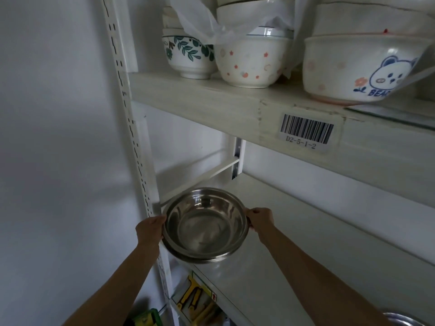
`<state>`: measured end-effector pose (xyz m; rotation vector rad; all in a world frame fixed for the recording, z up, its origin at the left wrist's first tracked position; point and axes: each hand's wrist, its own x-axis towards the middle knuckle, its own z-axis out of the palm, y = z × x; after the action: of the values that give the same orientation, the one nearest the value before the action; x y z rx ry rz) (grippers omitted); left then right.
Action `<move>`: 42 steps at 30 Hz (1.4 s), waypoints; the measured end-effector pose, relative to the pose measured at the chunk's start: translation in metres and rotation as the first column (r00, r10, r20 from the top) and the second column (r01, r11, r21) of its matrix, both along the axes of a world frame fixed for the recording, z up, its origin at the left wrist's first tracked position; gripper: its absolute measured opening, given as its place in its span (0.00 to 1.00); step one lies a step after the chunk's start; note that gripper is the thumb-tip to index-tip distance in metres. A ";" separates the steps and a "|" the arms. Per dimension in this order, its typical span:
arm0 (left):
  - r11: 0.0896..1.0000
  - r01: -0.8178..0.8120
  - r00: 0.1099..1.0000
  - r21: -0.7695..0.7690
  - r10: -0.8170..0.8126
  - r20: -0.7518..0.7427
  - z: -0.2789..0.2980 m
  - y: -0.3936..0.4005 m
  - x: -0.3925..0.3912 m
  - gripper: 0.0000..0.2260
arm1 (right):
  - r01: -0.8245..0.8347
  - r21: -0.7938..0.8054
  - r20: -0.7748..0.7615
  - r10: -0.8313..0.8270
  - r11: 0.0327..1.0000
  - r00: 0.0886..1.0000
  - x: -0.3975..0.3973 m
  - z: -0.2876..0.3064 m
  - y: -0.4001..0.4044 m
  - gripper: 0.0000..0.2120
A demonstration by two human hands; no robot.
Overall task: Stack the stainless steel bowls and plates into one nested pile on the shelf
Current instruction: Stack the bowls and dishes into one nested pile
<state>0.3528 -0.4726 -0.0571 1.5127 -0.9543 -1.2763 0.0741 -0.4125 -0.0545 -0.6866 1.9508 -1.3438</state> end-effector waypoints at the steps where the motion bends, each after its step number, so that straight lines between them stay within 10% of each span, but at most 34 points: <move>1: 1.000 -0.004 1.000 0.001 0.004 0.006 -0.004 -0.001 0.000 0.13 | -0.006 0.009 0.001 0.006 1.000 1.000 0.001 -0.002 0.000 0.21; 20: 0.989 -0.088 0.952 -0.114 0.118 0.283 -0.035 -0.006 -0.006 0.07 | 0.054 0.120 -0.247 -0.023 0.991 0.969 0.005 -0.027 -0.012 0.08; 42: 0.996 0.029 0.977 -0.084 -0.010 0.211 -0.038 0.000 -0.016 0.17 | 0.069 0.040 0.084 -0.072 0.997 0.994 -0.006 -0.054 -0.005 0.15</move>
<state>0.3372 -0.4731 -0.0952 1.5954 -1.1485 -1.0883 0.0678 -0.4178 -0.1087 -0.5380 1.9428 -1.3532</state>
